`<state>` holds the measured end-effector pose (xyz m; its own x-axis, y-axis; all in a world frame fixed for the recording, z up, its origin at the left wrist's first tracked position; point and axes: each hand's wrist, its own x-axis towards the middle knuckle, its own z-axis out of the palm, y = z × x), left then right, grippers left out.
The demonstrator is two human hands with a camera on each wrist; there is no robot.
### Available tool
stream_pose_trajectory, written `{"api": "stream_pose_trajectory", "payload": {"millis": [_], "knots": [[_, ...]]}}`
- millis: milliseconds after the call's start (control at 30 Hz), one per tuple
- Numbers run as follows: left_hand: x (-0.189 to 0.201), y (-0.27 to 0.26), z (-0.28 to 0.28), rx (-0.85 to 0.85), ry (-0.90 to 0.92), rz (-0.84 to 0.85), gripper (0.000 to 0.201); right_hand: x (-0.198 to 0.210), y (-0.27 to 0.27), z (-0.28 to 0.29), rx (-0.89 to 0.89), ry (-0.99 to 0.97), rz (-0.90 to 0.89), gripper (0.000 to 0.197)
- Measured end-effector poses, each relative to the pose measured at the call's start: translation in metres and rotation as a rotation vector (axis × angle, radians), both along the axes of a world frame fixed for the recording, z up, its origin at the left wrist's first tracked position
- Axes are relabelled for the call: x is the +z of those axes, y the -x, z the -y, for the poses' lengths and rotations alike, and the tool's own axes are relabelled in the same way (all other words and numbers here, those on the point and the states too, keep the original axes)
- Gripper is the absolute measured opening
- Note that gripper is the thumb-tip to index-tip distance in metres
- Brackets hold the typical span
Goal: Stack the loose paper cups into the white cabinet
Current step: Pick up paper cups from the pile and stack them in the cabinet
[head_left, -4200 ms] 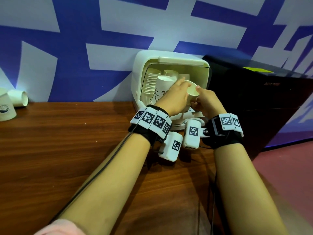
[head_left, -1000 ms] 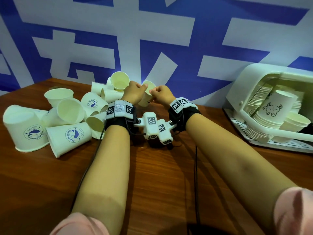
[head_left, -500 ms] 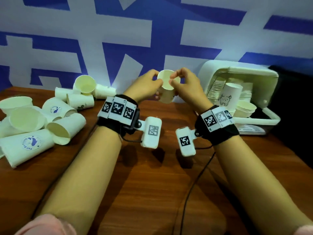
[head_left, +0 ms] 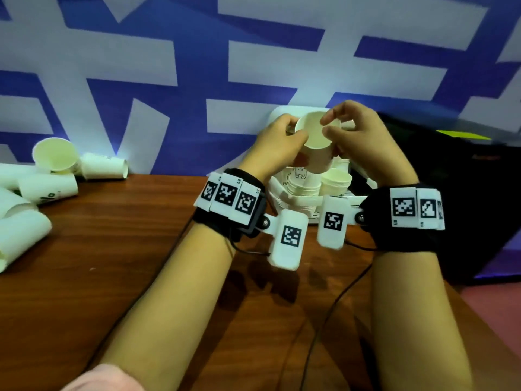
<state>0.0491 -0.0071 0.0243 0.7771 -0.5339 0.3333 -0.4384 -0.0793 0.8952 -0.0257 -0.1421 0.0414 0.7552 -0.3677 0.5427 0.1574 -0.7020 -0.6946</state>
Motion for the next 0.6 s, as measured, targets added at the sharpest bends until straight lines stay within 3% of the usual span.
{"api": "stream_pose_trajectory", "payload": {"millis": [367, 600], "knots": [[-0.009, -0.004, 0.064, -0.239, 0.081, -0.131, 0.033, -0.012, 0.008, 0.057, -0.19, 0.024, -0.023, 0.023], [-0.02, -0.012, 0.075, -0.26, 0.096, -0.05, 0.048, -0.019, 0.004, 0.065, -0.272, 0.134, -0.056, 0.029]]}}
